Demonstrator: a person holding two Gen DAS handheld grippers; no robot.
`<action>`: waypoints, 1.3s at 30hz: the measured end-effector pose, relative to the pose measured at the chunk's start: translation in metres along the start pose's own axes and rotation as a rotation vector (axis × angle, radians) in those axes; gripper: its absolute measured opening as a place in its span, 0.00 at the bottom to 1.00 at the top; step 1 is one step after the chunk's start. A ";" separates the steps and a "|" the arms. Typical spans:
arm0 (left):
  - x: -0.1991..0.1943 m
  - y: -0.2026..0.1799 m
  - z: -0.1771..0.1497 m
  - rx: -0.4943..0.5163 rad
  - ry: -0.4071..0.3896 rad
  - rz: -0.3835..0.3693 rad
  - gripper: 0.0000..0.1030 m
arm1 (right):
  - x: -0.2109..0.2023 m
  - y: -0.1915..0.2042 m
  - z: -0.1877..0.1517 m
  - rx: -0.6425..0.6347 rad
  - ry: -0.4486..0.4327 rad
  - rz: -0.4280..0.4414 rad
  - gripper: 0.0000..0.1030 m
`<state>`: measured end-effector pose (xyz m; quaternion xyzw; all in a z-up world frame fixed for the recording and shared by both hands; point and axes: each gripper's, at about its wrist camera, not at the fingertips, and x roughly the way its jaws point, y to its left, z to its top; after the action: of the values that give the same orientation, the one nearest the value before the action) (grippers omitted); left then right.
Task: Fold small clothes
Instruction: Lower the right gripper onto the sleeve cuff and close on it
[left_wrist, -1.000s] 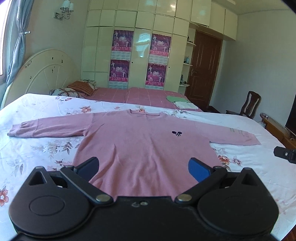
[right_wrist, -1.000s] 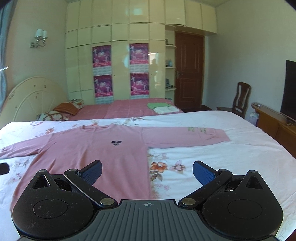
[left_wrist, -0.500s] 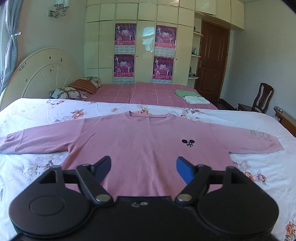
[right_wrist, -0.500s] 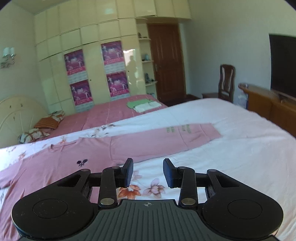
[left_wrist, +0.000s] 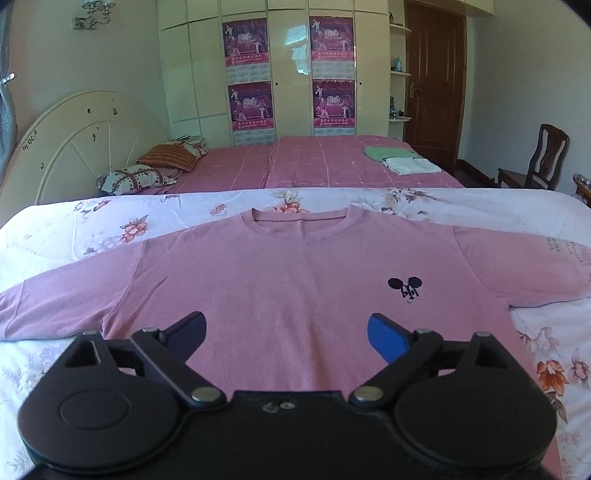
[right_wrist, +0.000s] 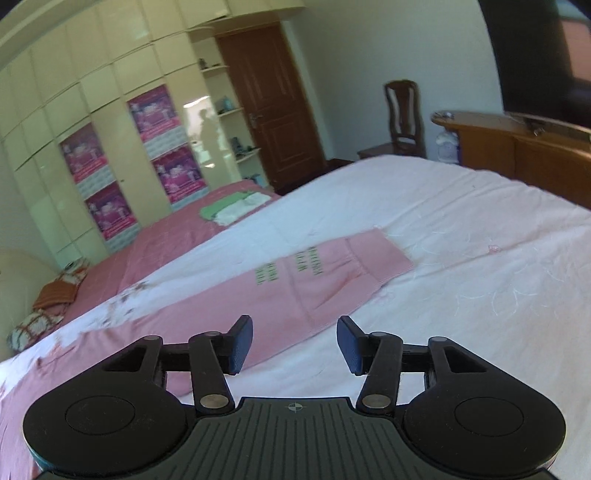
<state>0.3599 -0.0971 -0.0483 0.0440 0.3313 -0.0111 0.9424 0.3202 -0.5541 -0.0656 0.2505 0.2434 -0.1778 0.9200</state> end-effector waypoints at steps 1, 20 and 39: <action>0.006 -0.001 0.001 -0.001 0.008 0.007 0.91 | 0.012 -0.009 0.003 0.028 0.005 -0.008 0.49; 0.059 0.019 0.004 -0.056 0.106 0.088 0.91 | 0.092 -0.107 0.030 0.348 0.028 0.023 0.48; 0.049 0.122 -0.028 -0.065 0.139 0.120 0.92 | 0.028 -0.007 0.039 -0.046 -0.014 -0.040 0.06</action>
<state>0.3867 0.0274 -0.0918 0.0339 0.3927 0.0595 0.9171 0.3541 -0.5870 -0.0542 0.2230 0.2461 -0.1919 0.9235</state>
